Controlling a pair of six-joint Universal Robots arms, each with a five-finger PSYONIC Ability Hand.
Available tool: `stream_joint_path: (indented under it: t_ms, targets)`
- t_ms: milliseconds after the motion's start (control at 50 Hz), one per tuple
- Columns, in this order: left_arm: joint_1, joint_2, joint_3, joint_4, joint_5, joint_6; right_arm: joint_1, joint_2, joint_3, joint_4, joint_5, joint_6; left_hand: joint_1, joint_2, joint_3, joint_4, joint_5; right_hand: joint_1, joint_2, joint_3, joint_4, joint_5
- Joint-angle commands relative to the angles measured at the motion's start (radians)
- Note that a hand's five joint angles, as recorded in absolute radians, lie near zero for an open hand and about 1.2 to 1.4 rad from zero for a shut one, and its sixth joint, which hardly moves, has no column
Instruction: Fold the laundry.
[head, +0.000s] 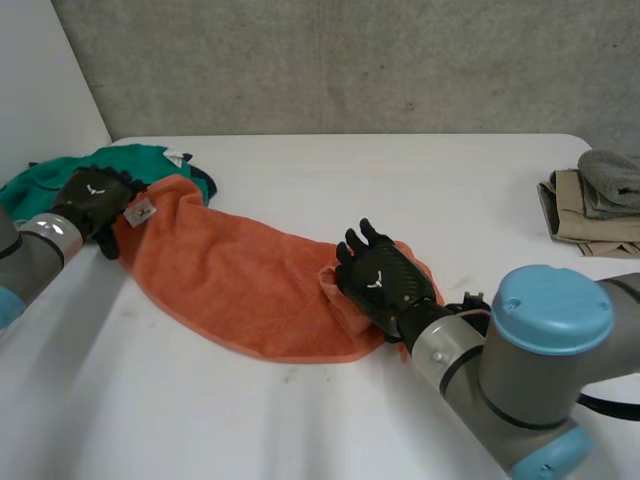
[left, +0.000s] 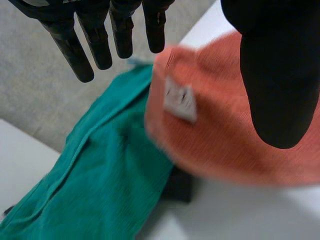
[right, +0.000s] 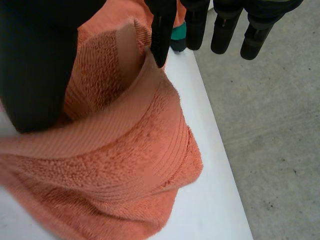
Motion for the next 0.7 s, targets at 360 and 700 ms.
stream_joint_path:
  t_ms: [360,700]
  targets:
    - [0.041,-0.158,0.140,-0.044,0.155,0.051,-0.092,0.064,-0.043,-0.018,0.145,0.018,0.169,0.159,0.157,0.163,0.168,0.885,1.160,1.167,1.168,1.163]
    - [-0.004,-0.203,0.148,0.095,0.069,0.051,-0.132,0.052,-0.040,-0.018,0.173,0.013,1.149,1.139,1.137,1.143,1.149,0.885,1.160,1.167,1.168,1.163]
